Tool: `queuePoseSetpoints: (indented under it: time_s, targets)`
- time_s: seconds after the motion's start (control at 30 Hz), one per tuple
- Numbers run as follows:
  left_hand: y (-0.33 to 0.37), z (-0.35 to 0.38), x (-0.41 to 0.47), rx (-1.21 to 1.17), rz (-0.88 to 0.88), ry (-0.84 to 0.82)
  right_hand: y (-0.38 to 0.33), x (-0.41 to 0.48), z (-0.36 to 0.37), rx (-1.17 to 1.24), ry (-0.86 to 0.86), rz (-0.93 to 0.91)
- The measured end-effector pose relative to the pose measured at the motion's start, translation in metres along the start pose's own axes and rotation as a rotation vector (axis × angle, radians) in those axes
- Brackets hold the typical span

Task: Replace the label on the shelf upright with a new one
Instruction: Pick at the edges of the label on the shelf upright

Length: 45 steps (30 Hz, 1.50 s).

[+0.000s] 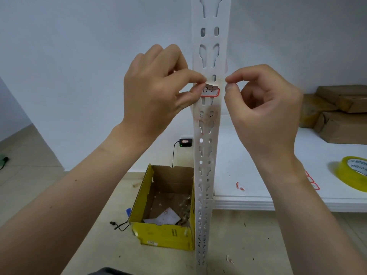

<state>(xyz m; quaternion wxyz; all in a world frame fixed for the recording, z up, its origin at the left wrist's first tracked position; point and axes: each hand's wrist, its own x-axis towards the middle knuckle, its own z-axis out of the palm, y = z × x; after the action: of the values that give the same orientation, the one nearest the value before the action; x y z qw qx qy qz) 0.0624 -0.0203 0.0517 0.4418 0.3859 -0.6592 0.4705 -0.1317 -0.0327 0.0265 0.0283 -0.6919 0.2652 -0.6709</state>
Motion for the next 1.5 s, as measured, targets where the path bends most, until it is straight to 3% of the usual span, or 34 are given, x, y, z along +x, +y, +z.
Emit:
queuePoseSetpoints:
  time_s: [0.33, 0.63, 1.23, 1.5]
  targets:
    - [0.001, -0.003, 0.005, 0.033, 0.096, -0.031, 0.002, 0.002, -0.003, 0.016, 0.019, -0.003]
    - [0.006, -0.004, 0.011, 0.059, 0.036, -0.137, 0.000, 0.001, -0.003, 0.024, 0.002, -0.001]
    - [0.002, 0.006, 0.009, 0.101, 0.124, -0.075, 0.002, 0.000, -0.002, 0.033, -0.006, 0.002]
    - [0.004, 0.007, 0.005, 0.088, 0.079, -0.091, 0.003, 0.001, -0.002, 0.033, -0.007, 0.001]
